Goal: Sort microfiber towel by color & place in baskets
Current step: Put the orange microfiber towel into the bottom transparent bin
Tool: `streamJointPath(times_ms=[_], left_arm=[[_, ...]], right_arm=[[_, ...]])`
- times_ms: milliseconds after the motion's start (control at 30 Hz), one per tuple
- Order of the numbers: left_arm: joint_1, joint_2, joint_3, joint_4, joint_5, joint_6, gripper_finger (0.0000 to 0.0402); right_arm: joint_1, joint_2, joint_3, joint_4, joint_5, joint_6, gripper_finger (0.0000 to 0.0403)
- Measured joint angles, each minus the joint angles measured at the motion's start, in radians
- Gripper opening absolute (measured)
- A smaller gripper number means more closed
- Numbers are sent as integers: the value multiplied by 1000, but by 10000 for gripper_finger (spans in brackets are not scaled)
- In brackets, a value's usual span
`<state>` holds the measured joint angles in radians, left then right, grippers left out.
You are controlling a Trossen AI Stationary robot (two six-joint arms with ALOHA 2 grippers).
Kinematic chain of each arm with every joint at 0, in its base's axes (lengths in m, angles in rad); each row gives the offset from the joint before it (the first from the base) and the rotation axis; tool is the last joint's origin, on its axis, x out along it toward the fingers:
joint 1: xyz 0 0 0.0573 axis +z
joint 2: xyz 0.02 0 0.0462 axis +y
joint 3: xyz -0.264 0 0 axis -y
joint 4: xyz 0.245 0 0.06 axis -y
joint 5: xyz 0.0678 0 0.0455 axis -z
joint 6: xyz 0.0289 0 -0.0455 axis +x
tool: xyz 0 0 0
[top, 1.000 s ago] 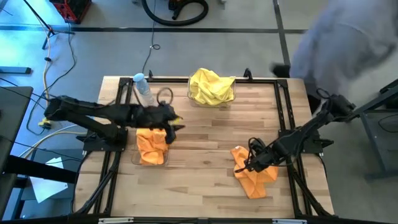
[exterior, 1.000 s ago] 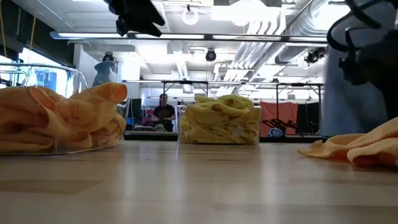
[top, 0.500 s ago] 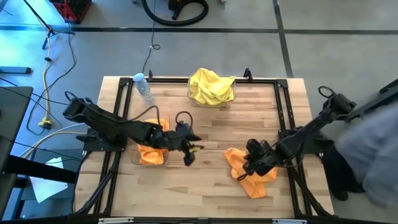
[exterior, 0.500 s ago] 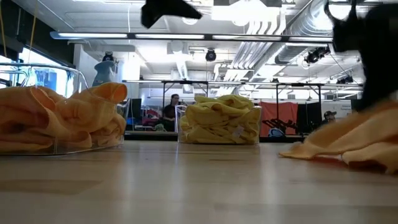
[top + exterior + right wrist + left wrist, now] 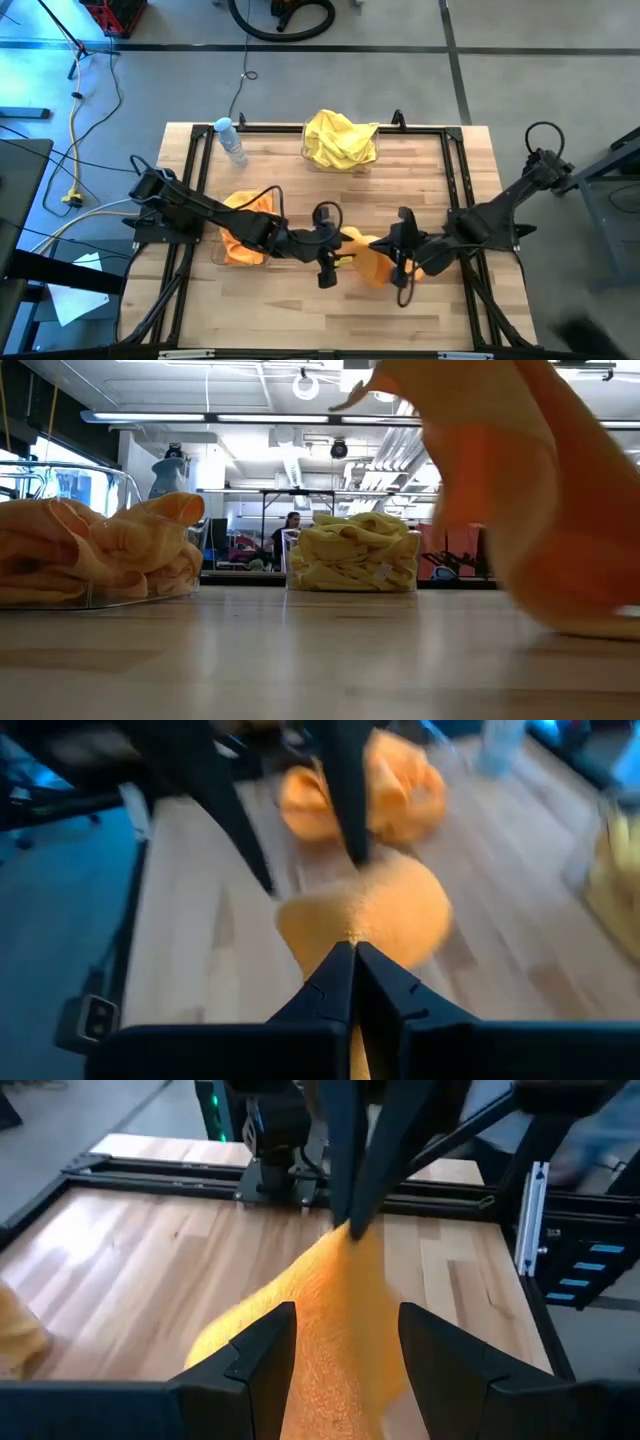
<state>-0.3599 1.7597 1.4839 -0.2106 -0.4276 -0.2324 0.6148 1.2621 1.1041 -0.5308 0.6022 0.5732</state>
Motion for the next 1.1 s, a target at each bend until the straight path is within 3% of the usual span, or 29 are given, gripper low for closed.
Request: streamJointPath(times_ms=[300,567,700,867,1100], left_arm=[[23,13,41,46,-36,26,168],[41,19,41,83,19,26,165],[38,20,41,75,23,25,122],[40,20,41,74,50,16,15],[46,-36,39,-31,34,-82,3]], right_arm=[[-1,0,77,116,18,-266,0],[-25,0,94,159,23,-358,0],[-44,0,94,158,23,-372,0],[-74,0,94,153,24,-367,2],[-115,-5,95,-12,23,-241,48]])
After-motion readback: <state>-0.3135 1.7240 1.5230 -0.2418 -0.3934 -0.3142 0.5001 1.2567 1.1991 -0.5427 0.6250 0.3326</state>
